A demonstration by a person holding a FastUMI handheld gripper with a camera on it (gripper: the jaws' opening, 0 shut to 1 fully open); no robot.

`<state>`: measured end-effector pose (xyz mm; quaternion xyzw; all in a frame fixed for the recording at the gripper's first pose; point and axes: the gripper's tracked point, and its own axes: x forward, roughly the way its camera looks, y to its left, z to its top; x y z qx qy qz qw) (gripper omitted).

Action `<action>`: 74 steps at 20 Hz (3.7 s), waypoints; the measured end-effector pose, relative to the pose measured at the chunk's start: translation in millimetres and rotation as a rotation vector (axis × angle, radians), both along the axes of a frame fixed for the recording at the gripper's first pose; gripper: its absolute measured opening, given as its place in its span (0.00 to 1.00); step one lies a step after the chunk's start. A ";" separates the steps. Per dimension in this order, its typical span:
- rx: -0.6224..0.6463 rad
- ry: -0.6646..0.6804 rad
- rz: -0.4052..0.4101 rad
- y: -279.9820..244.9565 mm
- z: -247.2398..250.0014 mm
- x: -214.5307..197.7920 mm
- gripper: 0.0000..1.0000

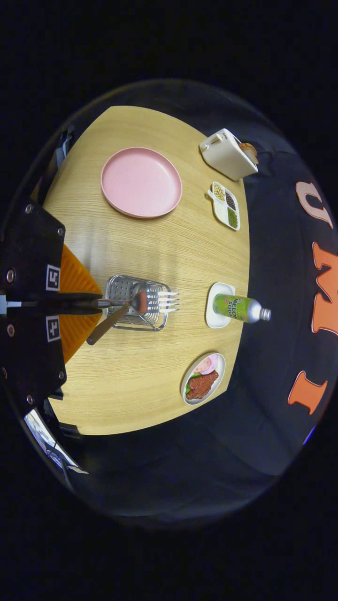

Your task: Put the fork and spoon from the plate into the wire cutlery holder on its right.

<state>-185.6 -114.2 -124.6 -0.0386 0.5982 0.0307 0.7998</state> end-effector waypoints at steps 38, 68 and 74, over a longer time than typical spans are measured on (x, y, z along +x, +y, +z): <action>0.177 -0.287 0.014 -26.7 97.8 126.0 0.11; 0.098 -1.376 -0.099 -42.4 391.1 146.6 0.93; 0.114 -1.367 -0.093 -36.4 384.7 148.1 0.93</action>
